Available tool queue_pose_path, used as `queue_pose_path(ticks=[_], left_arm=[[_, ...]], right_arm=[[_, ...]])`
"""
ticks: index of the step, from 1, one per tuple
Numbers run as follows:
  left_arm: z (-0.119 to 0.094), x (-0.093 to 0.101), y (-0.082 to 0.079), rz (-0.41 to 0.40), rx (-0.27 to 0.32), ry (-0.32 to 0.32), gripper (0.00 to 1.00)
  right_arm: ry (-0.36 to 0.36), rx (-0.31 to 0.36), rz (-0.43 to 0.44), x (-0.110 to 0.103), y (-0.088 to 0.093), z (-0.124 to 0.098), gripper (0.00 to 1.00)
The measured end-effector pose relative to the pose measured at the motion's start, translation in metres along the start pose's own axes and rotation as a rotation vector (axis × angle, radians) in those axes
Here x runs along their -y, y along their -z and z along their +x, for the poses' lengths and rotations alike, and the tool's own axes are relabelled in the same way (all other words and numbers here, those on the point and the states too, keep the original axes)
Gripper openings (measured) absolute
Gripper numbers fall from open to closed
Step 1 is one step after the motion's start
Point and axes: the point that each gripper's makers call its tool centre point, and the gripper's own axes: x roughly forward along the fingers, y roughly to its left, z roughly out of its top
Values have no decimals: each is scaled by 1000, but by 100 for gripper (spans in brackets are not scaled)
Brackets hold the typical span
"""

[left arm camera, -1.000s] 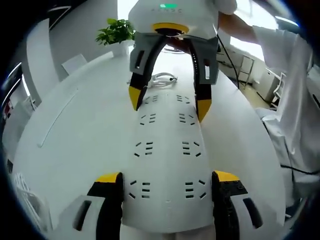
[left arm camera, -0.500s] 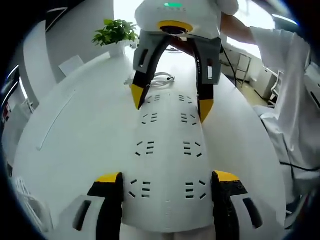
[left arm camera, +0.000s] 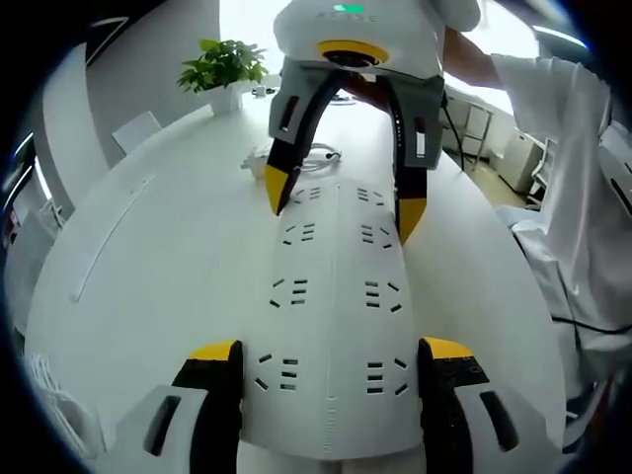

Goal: Straighten the power strip on the desk, plug the charger into it

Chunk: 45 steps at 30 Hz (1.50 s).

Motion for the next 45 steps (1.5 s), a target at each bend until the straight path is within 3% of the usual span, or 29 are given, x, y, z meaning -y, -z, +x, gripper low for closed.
queue_pose_path(ticks=[12,30,40,45], left_arm=[[0,0,0,0,3,0,74],[1,8,0,-1,-19,-4,74],[1,10,0,3,-21,0,73],[4,10,-3,3,-51,0,74]], right_arm=[[1,3,5,0,0,0,64],[1,102,8,3,-2,0,65],[2,117,29,6,-5,2,66],[5,124,34,7,-5,2,66]])
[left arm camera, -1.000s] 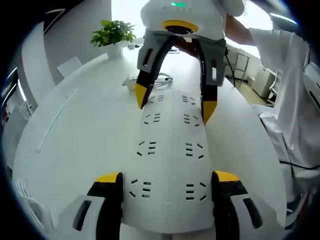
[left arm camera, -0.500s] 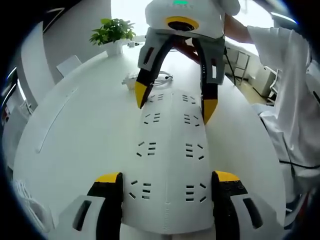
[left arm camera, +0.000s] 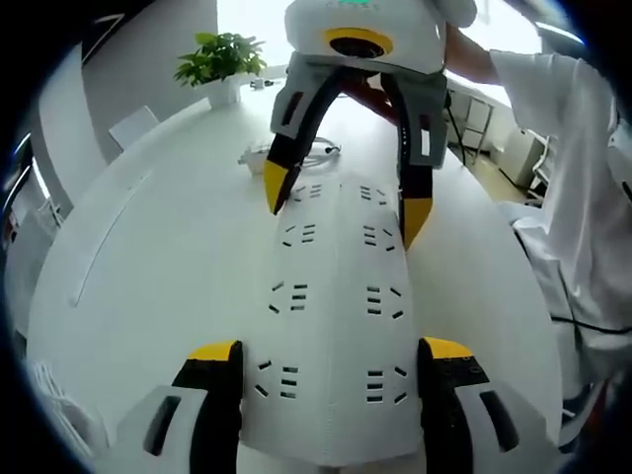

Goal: Straighten the power strip on the desk, plug the charger into it

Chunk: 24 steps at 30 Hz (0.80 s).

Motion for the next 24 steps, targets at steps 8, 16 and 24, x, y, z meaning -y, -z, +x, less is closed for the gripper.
queue_pose_path(ticks=[8,16,24], left_arm=[[2,1,-2,18,-19,12,72],[2,0,-3,21,-17,15,72],[1,0,-3,24,-10,19,72]], right_arm=[[2,8,2,1,0,0,66],[4,14,3,0,0,0,66],[9,15,8,-1,0,-1,66]])
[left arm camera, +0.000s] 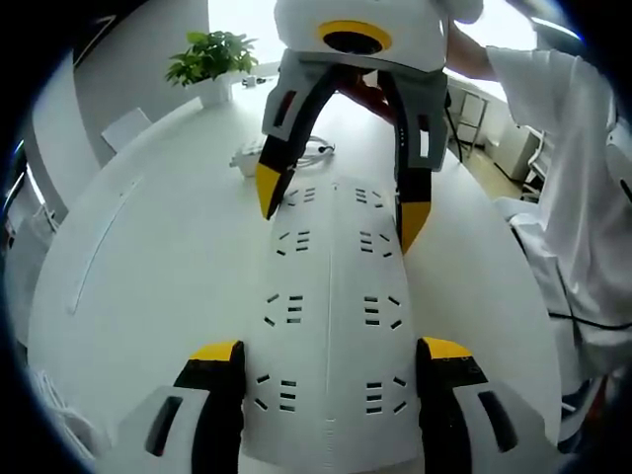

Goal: Straighten the power strip on the desk, plug the charger into it

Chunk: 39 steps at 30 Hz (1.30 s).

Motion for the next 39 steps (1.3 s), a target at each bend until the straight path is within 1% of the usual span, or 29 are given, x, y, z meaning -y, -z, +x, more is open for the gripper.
queue_pose_path(ticks=[17,27,31,34,39], left_arm=[[0,1,-1,3,20,7,72],[0,1,-1,8,30,15,72],[0,1,-1,7,34,15,72],[0,1,0,6,33,13,72],[1,1,0,4,24,5,72]], right_arm=[[3,-12,7,-1,0,-1,66],[13,22,21,-2,-1,-1,66],[18,49,12,-2,-1,-1,66],[8,69,1,-2,-2,-1,66],[-38,77,-46,-2,-5,2,66]])
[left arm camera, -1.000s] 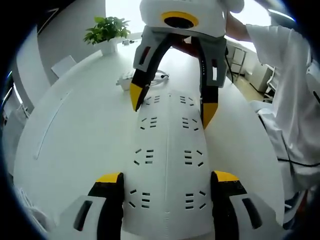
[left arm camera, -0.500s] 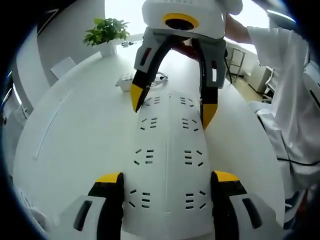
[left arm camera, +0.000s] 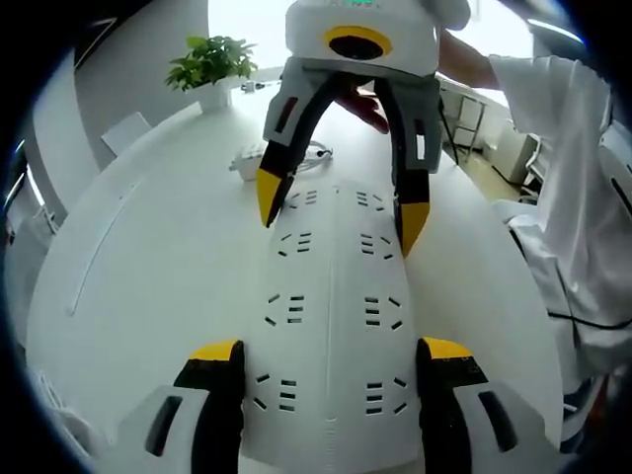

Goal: Straighten the power strip on the desk, plug the charger into it

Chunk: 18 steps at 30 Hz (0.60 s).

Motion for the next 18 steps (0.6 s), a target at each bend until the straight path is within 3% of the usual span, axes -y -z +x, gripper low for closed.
queue_pose_path(ticks=[18], left_arm=[[0,-2,-1,-23,-5,-19,72]], right_arm=[[-50,-49,-48,4,0,3,65]])
